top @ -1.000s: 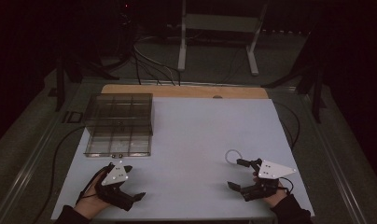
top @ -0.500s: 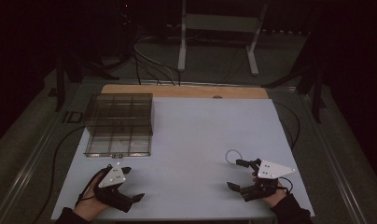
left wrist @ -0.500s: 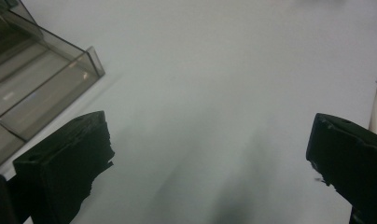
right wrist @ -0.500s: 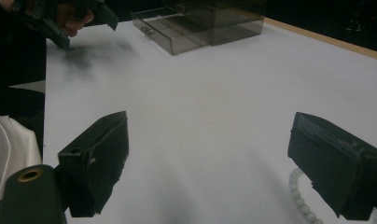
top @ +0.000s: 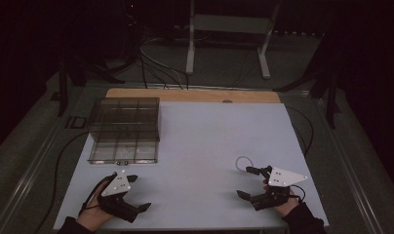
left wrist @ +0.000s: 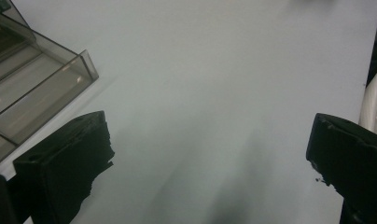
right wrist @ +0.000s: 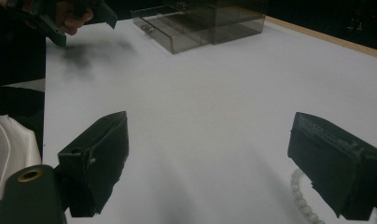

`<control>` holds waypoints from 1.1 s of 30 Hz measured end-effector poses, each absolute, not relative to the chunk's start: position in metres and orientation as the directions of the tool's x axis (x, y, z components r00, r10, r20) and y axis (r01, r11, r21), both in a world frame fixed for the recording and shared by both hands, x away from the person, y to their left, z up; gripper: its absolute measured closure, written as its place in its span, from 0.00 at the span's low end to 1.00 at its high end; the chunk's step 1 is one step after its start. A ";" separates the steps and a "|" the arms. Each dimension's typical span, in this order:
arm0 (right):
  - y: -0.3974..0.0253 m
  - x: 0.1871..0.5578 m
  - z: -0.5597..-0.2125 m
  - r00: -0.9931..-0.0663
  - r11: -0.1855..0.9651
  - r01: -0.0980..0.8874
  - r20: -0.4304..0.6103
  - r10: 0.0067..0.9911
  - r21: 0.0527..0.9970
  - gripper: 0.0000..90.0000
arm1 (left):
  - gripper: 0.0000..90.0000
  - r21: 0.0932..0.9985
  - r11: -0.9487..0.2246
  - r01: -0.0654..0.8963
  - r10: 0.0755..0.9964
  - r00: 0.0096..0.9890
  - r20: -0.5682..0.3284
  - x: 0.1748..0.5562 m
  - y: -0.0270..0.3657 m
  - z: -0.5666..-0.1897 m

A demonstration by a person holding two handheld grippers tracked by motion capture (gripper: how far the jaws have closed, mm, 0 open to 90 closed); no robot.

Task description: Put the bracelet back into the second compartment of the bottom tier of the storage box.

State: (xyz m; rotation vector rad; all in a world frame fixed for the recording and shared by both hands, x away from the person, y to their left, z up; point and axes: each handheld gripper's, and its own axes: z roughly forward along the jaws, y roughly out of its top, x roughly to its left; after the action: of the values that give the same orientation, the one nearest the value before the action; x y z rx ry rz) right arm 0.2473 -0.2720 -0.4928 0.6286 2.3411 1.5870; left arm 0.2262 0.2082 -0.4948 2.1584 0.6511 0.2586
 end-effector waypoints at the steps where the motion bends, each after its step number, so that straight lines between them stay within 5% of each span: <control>1: -0.272 0.247 -0.493 -0.878 0.316 0.213 0.039 0.478 0.925 0.14 | 0.00 0.782 -0.508 0.361 0.536 0.843 -0.042 0.226 0.208 -0.495; 33: -0.263 0.263 -0.435 -0.841 0.408 0.198 -0.059 0.538 0.891 0.14 | 0.00 0.790 -0.501 0.353 0.518 0.854 -0.053 0.226 0.205 -0.495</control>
State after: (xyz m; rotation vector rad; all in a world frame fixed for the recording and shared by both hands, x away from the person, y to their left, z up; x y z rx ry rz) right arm 0.2633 -0.2631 -0.4346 0.6362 2.3324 1.4079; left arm 0.2264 0.2045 -0.4950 2.1476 0.6306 0.2386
